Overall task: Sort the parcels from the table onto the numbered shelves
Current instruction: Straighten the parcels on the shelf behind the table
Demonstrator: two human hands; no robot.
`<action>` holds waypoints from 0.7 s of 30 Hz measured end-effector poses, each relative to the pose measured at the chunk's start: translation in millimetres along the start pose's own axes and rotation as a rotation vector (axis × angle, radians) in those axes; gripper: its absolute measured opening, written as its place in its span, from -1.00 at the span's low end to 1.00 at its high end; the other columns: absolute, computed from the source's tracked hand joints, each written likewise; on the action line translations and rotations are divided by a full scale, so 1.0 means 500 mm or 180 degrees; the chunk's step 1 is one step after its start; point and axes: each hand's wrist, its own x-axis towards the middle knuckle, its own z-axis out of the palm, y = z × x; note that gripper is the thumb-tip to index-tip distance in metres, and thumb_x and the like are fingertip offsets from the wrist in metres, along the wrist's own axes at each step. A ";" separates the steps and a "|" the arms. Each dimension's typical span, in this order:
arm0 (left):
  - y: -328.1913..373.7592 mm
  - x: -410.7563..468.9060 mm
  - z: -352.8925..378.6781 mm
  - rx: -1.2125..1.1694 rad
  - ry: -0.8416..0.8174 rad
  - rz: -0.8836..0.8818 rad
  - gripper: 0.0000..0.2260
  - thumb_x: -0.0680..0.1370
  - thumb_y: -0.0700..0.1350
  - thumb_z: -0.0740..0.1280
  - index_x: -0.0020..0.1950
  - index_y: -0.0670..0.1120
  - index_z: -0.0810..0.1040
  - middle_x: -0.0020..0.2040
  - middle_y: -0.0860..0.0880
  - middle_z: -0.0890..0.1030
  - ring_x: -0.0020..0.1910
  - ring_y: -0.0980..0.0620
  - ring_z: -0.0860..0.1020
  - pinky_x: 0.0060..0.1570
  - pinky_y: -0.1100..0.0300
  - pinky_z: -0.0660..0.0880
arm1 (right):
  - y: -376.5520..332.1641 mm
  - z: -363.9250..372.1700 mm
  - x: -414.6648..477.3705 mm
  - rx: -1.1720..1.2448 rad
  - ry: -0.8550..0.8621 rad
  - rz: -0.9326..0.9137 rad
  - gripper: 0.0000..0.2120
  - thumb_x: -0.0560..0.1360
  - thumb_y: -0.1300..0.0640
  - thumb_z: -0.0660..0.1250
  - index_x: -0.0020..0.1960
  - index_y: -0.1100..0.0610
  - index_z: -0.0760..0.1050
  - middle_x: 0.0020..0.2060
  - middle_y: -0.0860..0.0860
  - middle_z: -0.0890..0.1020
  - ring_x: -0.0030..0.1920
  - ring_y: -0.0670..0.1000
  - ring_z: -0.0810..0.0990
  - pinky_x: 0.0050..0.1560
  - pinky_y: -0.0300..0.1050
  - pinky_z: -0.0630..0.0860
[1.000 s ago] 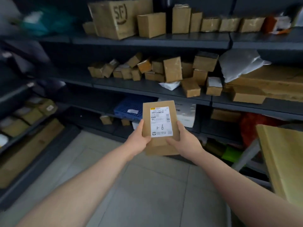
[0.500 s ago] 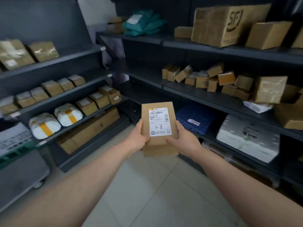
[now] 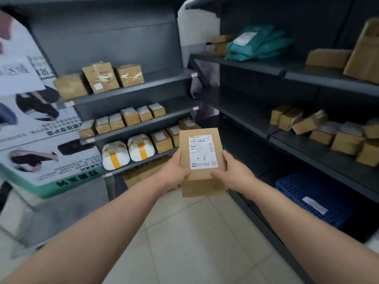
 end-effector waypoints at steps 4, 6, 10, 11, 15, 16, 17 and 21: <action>0.069 0.088 -0.004 0.0032 0.0158 -0.0056 -0.36 0.60 -0.19 0.27 0.52 0.27 0.06 0.15 0.08 0.50 0.12 -0.07 0.52 0.01 -0.12 0.60 | -0.008 -0.049 0.125 0.0106 -0.0162 -0.0171 -0.39 0.45 -0.05 0.33 0.44 -0.13 0.18 0.00 -0.14 0.50 -0.05 -0.03 0.48 -0.08 -0.10 0.48; 0.103 0.131 -0.007 0.0123 0.0273 -0.0092 -0.36 0.60 -0.17 0.27 0.53 0.25 0.04 0.25 0.02 0.48 0.15 -0.09 0.51 0.03 -0.13 0.59 | -0.016 -0.077 0.186 0.0071 -0.0253 -0.0250 -0.35 0.46 -0.05 0.34 0.47 -0.12 0.14 0.15 -0.09 0.53 -0.03 -0.03 0.47 -0.05 -0.11 0.48; 0.149 0.208 -0.019 0.0050 0.0527 -0.0185 -0.37 0.61 -0.17 0.28 0.55 0.20 0.04 0.10 0.08 0.44 0.06 -0.02 0.51 -0.08 0.02 0.60 | -0.036 -0.112 0.301 0.0000 -0.0408 -0.0431 -0.37 0.46 -0.06 0.35 0.45 -0.09 0.17 0.23 -0.05 0.50 0.07 0.01 0.51 0.06 -0.02 0.53; 0.155 0.226 -0.024 0.0040 0.0570 -0.0224 -0.36 0.61 -0.17 0.28 0.55 0.20 0.03 0.10 0.08 0.45 0.03 0.00 0.51 -0.13 0.04 0.60 | -0.041 -0.114 0.326 -0.0006 -0.0439 -0.0473 -0.38 0.47 -0.05 0.35 0.45 -0.08 0.18 0.24 -0.05 0.50 0.05 0.01 0.51 0.03 -0.03 0.52; 0.171 0.294 -0.050 0.0079 0.0658 -0.0287 -0.33 0.60 -0.16 0.29 0.55 0.22 0.00 0.12 0.11 0.46 -0.05 0.09 0.51 -0.38 0.21 0.54 | -0.055 -0.106 0.414 0.0100 -0.0547 -0.0588 -0.40 0.47 -0.07 0.36 0.43 -0.13 0.20 0.23 -0.08 0.52 0.01 -0.03 0.48 -0.11 -0.12 0.45; 0.174 0.312 -0.058 0.0062 0.0682 -0.0295 -0.33 0.60 -0.17 0.29 0.55 0.22 0.01 0.06 0.15 0.45 -0.06 0.10 0.51 -0.40 0.22 0.53 | -0.059 -0.104 0.437 0.0132 -0.0563 -0.0612 -0.40 0.46 -0.07 0.37 0.43 -0.13 0.20 0.24 -0.09 0.52 0.03 -0.03 0.48 -0.10 -0.13 0.44; 0.176 0.332 -0.066 0.0026 0.0706 -0.0307 -0.34 0.59 -0.17 0.29 0.55 0.21 0.02 0.01 0.17 0.43 -0.07 0.11 0.51 -0.40 0.21 0.54 | -0.064 -0.102 0.460 0.0145 -0.0566 -0.0630 -0.38 0.46 -0.07 0.37 0.44 -0.13 0.20 0.25 -0.08 0.51 0.04 -0.04 0.47 -0.09 -0.14 0.42; 0.183 0.411 -0.102 -0.0043 0.0728 -0.0379 -0.31 0.59 -0.16 0.30 0.55 0.24 -0.01 0.07 0.12 0.44 0.01 0.02 0.54 -0.28 0.12 0.60 | -0.089 -0.084 0.555 0.0101 -0.0536 -0.0705 -0.35 0.45 -0.07 0.38 0.46 -0.11 0.19 0.26 -0.08 0.50 -0.05 -0.08 0.40 -0.19 -0.18 0.36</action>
